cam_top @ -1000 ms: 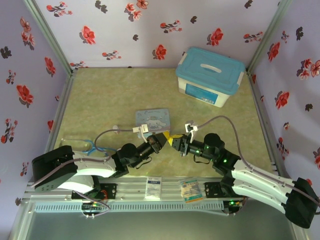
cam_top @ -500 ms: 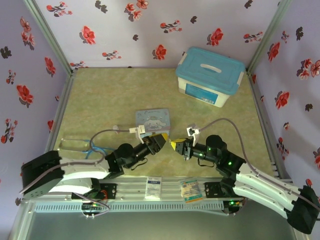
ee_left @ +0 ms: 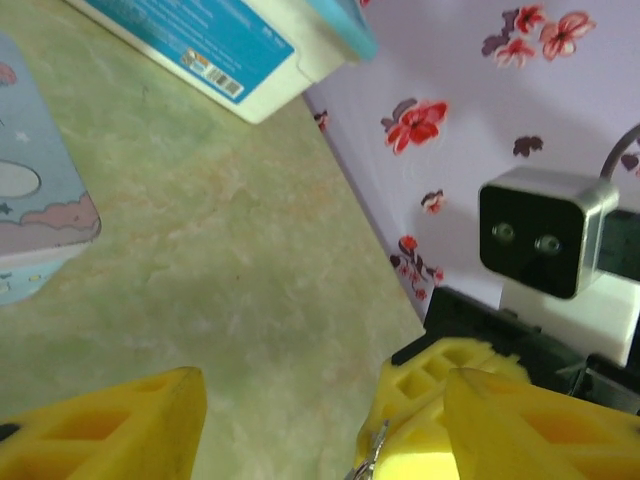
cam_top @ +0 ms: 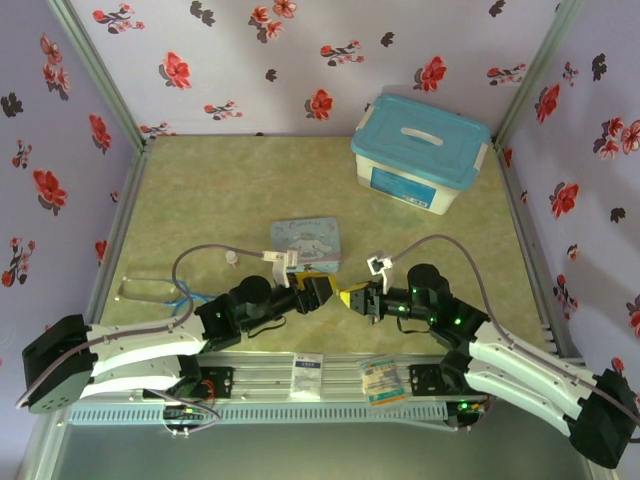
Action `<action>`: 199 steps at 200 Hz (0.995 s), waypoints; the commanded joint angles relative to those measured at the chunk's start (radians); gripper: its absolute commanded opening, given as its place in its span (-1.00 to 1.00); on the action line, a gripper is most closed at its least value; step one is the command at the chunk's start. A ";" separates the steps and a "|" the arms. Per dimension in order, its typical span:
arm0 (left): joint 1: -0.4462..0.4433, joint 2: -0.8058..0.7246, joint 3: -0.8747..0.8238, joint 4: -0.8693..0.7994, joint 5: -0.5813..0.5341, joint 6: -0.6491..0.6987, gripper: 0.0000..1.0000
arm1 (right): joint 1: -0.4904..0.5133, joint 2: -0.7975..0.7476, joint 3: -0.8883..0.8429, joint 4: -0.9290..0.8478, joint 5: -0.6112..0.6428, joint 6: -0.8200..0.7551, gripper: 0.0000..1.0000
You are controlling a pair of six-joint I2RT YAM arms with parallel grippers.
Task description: Unlock the padlock with the key
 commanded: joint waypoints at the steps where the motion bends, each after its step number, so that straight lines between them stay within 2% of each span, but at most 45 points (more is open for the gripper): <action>1: 0.006 0.017 0.038 -0.026 0.071 0.037 0.17 | -0.007 0.018 0.050 0.005 -0.057 -0.009 -1.00; 19: 0.006 0.028 0.030 0.004 0.076 0.034 -0.09 | -0.006 0.030 0.060 -0.002 -0.054 -0.016 -1.00; 48: 0.008 0.050 0.030 0.020 0.076 0.014 -0.19 | -0.006 0.038 0.070 -0.008 -0.049 -0.024 -1.00; 81: 0.007 0.055 0.035 0.033 0.081 0.014 -0.43 | -0.006 0.050 0.079 -0.038 -0.034 -0.046 -1.00; 133: 0.006 0.065 0.034 0.017 0.080 0.005 -1.00 | -0.006 0.059 0.081 -0.048 -0.009 -0.053 -1.00; 178: 0.007 0.079 0.012 0.042 0.075 -0.040 -1.00 | -0.006 0.073 0.072 -0.047 0.025 -0.056 -1.00; 181: 0.008 0.077 0.008 0.046 0.071 -0.043 -0.91 | -0.008 0.073 0.070 -0.043 0.029 -0.054 -1.00; 186: 0.007 0.074 -0.001 0.056 0.060 -0.056 -0.62 | -0.008 0.071 0.064 -0.033 0.034 -0.046 -1.00; 192: 0.006 0.068 -0.016 0.072 0.032 -0.083 -0.16 | -0.008 0.066 0.055 -0.014 0.042 -0.034 -1.00; 199: 0.006 0.060 -0.047 0.111 -0.004 -0.138 0.05 | -0.008 0.055 0.044 0.011 0.062 -0.015 -1.00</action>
